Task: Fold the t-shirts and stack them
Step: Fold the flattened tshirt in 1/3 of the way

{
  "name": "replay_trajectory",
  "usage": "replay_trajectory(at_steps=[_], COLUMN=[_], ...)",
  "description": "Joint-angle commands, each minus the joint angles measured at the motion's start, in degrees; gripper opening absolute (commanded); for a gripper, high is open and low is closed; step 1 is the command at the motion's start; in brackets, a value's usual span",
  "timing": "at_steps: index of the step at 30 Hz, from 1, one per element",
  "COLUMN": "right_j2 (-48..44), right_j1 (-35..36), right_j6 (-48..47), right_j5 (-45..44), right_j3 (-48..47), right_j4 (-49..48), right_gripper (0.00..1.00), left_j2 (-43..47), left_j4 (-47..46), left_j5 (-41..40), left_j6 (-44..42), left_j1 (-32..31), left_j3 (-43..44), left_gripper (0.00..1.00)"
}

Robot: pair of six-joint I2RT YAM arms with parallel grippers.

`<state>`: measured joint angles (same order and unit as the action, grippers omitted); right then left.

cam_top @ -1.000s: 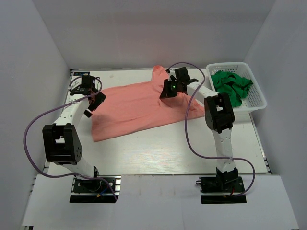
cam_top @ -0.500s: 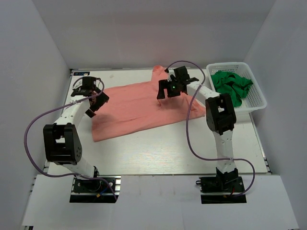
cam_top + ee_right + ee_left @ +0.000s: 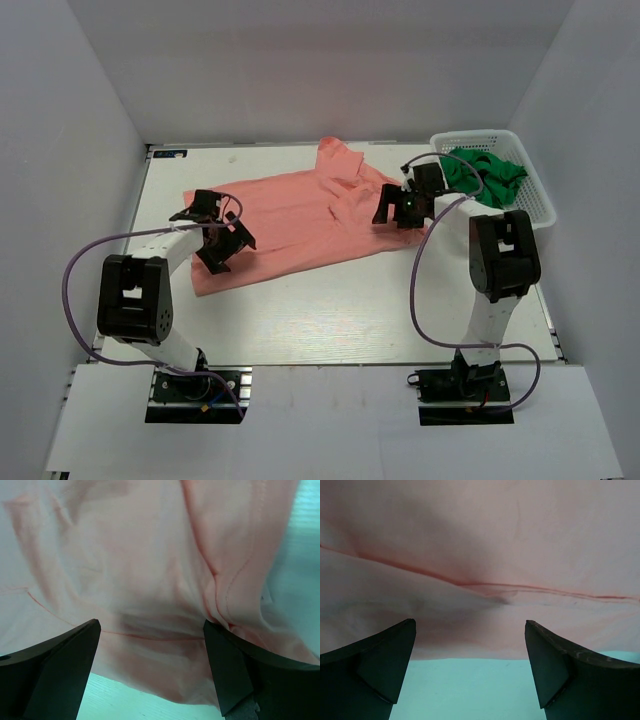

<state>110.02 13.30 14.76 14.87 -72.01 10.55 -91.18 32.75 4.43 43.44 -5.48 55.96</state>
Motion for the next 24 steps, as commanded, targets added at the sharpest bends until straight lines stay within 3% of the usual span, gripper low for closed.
replay_trajectory(at_steps=[1,8,15,24], right_j2=[-0.6,2.0,0.6,-26.3], right_j1=[-1.5,-6.8,-7.4,-6.9], right_j6=[1.8,3.3,3.0,8.7], right_j5=[-0.1,9.5,14.1,4.6], right_j3=[1.3,2.0,9.1,36.7], right_j4=[-4.2,-7.6,-5.3,3.6], right_gripper=[0.90,0.90,0.90,0.90], left_j2=[2.5,1.4,-0.3,5.9], left_j4=[-2.2,0.3,2.9,18.8], left_j5=[0.4,-5.7,-3.6,-1.2], left_j6=[-0.8,-0.8,0.6,3.5], left_j1=[-0.2,-0.2,-0.1,-0.1], left_j3=[-1.4,-3.6,-6.2,-14.1], left_gripper=[1.00,1.00,1.00,1.00])
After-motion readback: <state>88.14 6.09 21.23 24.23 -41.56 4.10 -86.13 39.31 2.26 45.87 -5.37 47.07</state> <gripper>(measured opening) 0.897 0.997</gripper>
